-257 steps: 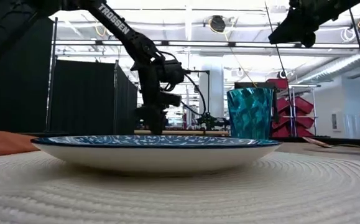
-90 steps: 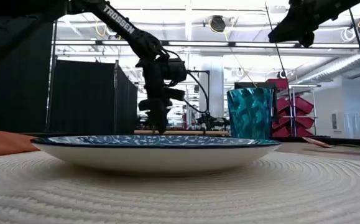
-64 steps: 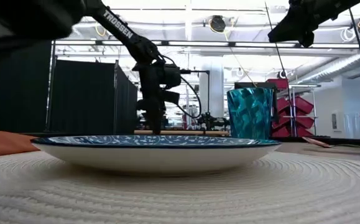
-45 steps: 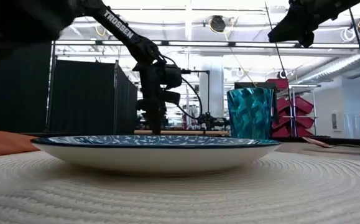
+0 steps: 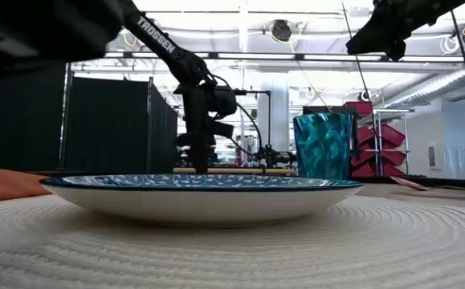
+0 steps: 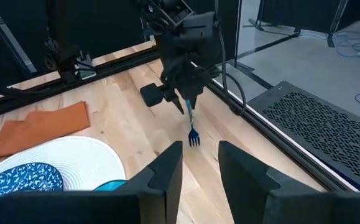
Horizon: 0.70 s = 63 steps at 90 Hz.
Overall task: Set table place
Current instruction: Stack the blue fork on top of the brown table napkin
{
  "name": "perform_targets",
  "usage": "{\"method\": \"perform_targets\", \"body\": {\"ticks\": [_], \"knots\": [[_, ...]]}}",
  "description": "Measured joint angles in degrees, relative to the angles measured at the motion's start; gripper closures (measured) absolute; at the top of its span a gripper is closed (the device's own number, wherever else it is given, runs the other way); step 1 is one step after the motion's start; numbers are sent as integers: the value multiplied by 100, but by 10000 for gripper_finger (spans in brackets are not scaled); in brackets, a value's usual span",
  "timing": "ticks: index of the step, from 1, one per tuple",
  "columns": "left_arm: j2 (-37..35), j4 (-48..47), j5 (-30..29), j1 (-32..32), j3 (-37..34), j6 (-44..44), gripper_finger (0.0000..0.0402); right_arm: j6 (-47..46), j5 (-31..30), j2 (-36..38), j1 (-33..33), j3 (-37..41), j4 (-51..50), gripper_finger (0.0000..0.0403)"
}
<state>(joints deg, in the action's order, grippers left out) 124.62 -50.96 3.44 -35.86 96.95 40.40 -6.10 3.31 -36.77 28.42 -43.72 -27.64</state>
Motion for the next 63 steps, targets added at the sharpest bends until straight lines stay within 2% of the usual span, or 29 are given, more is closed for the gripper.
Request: {"method": "perform_targets", "body": {"ticks": [52,63], "knots": [[332,-128,-53,75,87,212,279,32,-4,1,-4,0,0,312],[343,-138,-177,105,122,225,305,75,-8,2,-4,0,1,312]]}}
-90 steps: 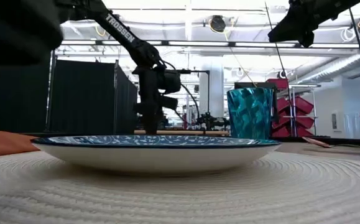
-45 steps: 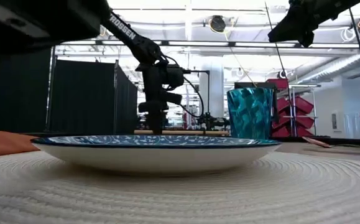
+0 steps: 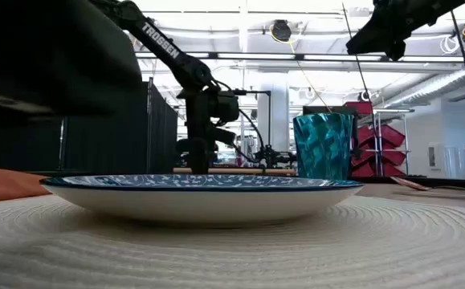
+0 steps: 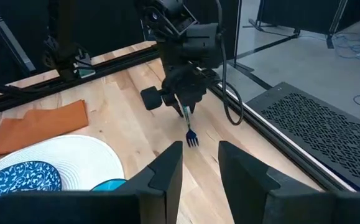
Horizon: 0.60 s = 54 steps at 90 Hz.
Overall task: Set table place
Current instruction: Stack the blue fork on top of the brown table napkin
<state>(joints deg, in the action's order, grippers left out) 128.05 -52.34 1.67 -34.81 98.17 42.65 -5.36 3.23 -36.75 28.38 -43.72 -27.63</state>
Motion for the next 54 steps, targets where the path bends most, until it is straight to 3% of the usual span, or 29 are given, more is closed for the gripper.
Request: {"method": "perform_targets", "body": {"ticks": [9,14,40,54], "knots": [[0,-21,-87,13,0,95,371,11,-1,-2,0,0,1,312],[2,13,-105,18,6,126,389,23,1,0,0,0,3,312],[-114,-148,-332,91,1,69,400,47,-2,-1,0,0,3,312],[-613,-671,-441,77,-3,-70,401,47,-3,-2,0,0,4,312]]}}
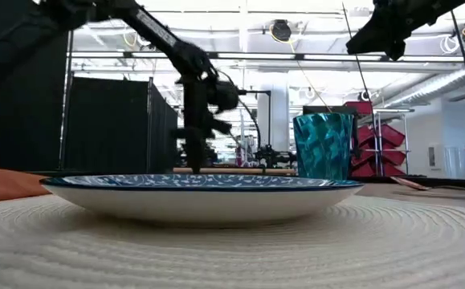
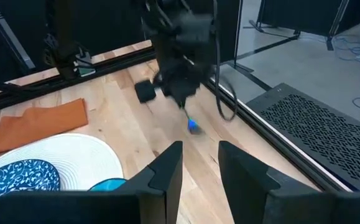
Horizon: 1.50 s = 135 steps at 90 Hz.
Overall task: Set table place
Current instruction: Stack the blue fork on top of the brown table napkin
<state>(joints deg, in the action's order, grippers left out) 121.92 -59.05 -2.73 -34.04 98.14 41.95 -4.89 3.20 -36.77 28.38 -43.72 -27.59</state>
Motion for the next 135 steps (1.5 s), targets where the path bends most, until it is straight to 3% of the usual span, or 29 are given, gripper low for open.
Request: {"method": "perform_targets", "body": {"ticks": [19,32,42,53,78,107,126,135], "knots": [[-659,-872,174,-12,2,-790,399,-18,-19,0,0,0,-3,312],[-980,-2188,1091,-50,-43,-1920,399,-81,-15,2,2,0,-2,312],[-1503,-2585,1840,38,-173,-2549,400,-94,2,2,2,0,-6,312],[-2208,-2534,2228,215,-343,-3270,401,-63,13,15,0,0,-58,312],[-3673,-2647,2101,930,-1059,-4919,401,27,13,97,0,0,-93,312],[-4645,-2535,1576,2055,-2058,-6164,401,-53,11,131,0,0,-90,312],[-5266,-2464,1551,2453,-3141,-6785,401,-195,13,129,0,0,-91,312],[-5422,-1889,1795,2640,-3813,-7112,402,-197,13,129,0,0,-89,312]]}}
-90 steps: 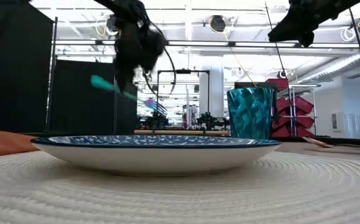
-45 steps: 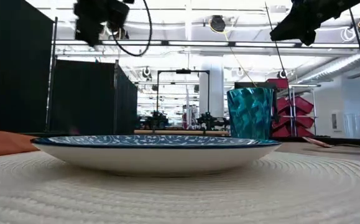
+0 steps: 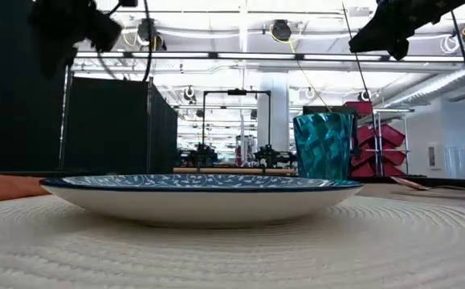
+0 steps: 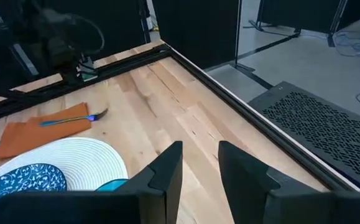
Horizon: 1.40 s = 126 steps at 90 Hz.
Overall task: Set table place
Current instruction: Stack the blue fork on top of the brown table napkin
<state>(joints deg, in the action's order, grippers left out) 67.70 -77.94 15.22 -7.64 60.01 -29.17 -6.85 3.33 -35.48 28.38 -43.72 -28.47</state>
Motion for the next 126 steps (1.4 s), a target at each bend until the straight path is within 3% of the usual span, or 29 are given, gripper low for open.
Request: {"method": "perform_targets", "body": {"ticks": [7,20,30,56,74,92,126], "knots": [[-31,722,41,96,-599,-174,401,0,0,0,2,0,30,312],[126,2463,-462,127,-1628,-1487,402,-84,-2,-2,0,0,67,312],[232,3124,-500,138,-1957,-1845,402,-87,0,-4,0,0,64,312],[308,3126,-671,206,-1996,-1656,396,-46,-1,-4,0,0,38,312],[308,3338,-625,602,-1994,-1702,343,-38,-2,-4,0,0,33,312],[358,2910,-1720,709,-1996,-2123,291,-1,-2,-7,1,0,-7,312],[718,2902,-1742,1254,-2009,-2414,285,-25,-2,-25,2,0,-9,312]]}}
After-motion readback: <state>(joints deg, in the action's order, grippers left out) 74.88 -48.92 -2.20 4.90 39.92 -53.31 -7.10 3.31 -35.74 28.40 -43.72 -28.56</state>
